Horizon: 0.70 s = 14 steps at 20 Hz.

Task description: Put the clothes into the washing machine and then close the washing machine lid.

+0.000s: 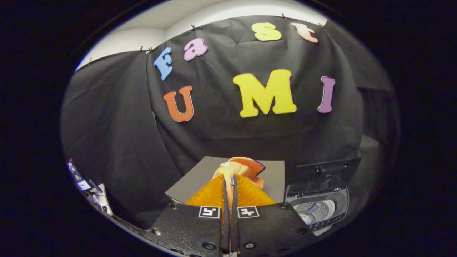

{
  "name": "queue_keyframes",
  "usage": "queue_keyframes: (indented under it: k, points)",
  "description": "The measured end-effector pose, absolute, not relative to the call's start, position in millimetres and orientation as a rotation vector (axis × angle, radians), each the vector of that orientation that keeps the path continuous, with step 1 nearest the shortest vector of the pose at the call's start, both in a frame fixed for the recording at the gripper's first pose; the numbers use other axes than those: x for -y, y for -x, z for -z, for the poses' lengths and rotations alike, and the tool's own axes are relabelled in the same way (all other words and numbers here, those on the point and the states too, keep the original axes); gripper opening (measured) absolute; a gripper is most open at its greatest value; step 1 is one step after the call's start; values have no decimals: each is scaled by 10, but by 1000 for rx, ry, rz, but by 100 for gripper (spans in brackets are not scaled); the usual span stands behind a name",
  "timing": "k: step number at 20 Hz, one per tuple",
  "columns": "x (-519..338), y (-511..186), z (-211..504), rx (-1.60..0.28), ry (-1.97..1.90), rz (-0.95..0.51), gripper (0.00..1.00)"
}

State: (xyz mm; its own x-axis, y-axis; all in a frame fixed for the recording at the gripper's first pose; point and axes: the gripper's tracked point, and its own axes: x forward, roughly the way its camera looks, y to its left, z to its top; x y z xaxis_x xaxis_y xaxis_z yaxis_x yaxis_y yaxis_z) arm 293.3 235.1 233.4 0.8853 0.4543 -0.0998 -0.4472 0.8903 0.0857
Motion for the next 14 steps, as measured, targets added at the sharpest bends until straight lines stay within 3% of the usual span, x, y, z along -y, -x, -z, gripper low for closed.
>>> queue_keyframes:
  k: [7,14]
  points:
    - [-1307,-2514,-3036,37,-100,-418,5]
    - [-168,-2818,-3342,99,-101,-322,5]
